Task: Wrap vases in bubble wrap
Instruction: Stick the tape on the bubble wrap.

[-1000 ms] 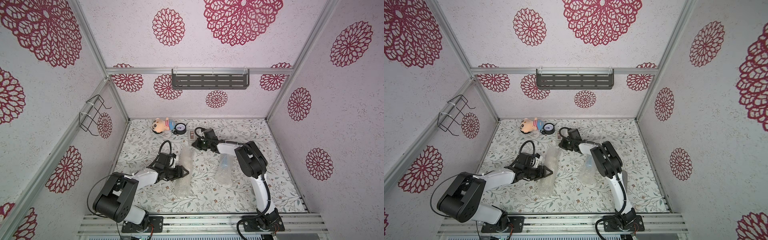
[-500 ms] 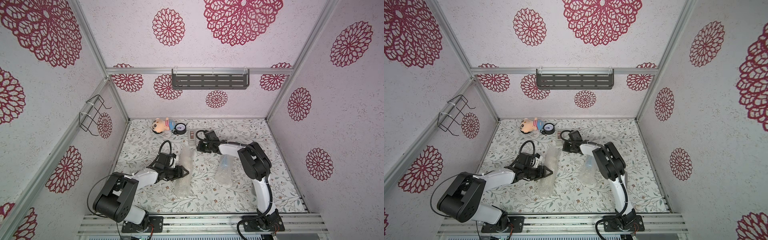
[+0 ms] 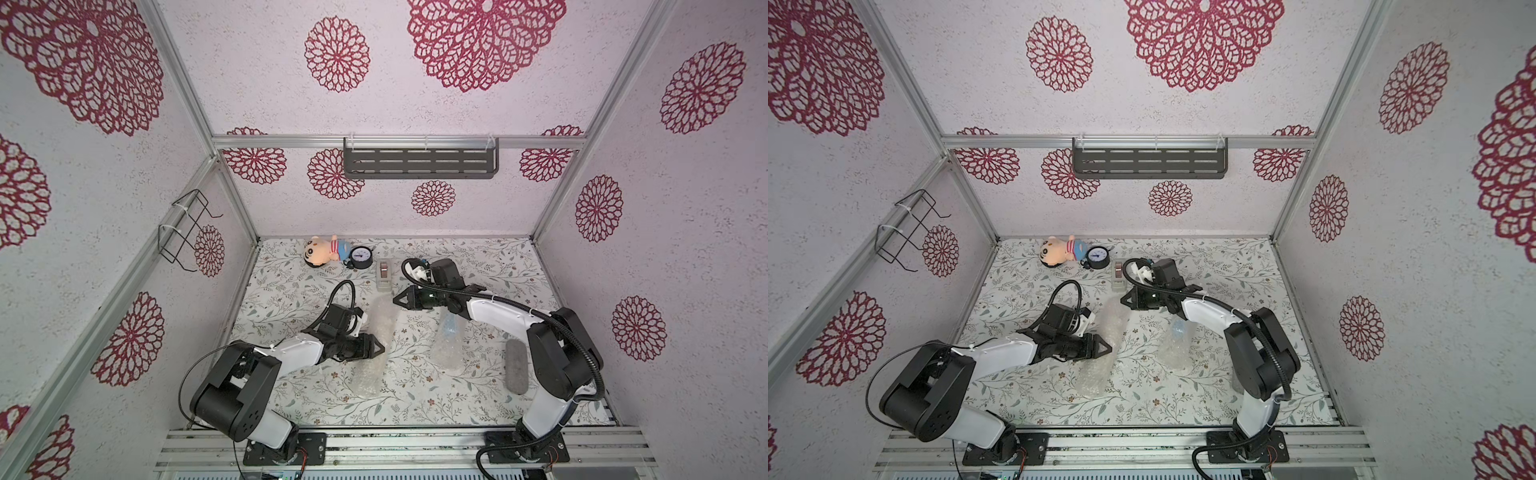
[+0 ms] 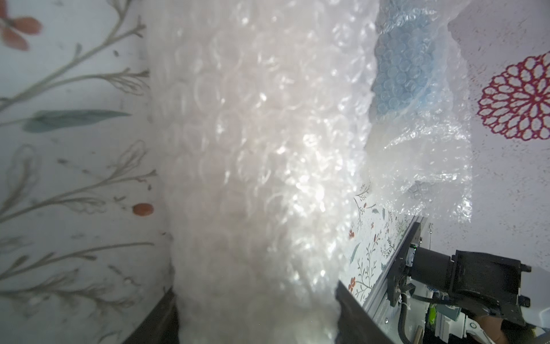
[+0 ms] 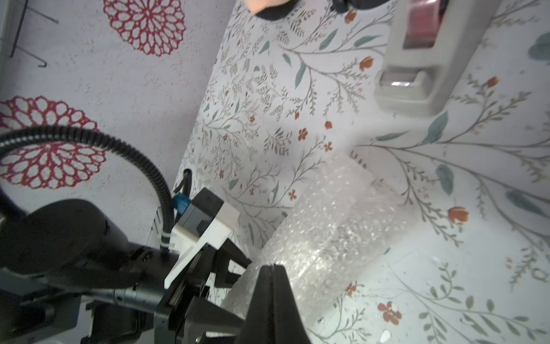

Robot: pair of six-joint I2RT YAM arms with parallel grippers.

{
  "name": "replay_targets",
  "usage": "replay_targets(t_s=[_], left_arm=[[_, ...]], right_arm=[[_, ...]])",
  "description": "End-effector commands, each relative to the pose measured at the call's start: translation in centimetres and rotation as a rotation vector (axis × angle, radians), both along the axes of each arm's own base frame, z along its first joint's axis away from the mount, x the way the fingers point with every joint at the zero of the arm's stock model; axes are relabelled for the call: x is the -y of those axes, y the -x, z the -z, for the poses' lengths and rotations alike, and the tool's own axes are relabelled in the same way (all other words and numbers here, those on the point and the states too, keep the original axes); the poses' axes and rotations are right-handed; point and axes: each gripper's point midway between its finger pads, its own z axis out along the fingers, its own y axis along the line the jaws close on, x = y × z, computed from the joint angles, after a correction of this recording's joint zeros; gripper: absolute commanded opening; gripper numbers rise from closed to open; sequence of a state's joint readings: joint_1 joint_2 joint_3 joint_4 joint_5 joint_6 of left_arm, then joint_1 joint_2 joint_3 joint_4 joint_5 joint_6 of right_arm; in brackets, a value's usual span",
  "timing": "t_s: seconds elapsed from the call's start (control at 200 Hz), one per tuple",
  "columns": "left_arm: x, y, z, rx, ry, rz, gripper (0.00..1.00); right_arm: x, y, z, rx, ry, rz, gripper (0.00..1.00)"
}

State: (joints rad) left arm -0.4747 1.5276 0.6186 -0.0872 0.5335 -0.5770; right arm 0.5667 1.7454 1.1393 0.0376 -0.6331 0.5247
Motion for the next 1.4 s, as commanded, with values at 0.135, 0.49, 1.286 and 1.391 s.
replay_targets(t_s=[0.135, 0.49, 1.286, 1.391], left_arm=[[-0.1, 2.1, 2.0, -0.08, -0.039, 0.047, 0.39], [-0.3, 2.2, 2.1, -0.082, -0.045, 0.041, 0.39], [0.2, 1.6, 1.4, -0.055, -0.021, 0.055, 0.49], [0.6, 1.2, 0.6, -0.029, -0.01, 0.07, 0.55]], right_arm=[[-0.9, 3.9, 1.0, -0.023, 0.009, -0.096, 0.0], [-2.0, 6.5, 4.4, -0.079, 0.066, -0.137, 0.0], [-2.9, 6.7, 8.2, -0.124, 0.13, -0.153, 0.0], [-2.8, 6.7, 8.4, -0.13, 0.136, -0.152, 0.0]])
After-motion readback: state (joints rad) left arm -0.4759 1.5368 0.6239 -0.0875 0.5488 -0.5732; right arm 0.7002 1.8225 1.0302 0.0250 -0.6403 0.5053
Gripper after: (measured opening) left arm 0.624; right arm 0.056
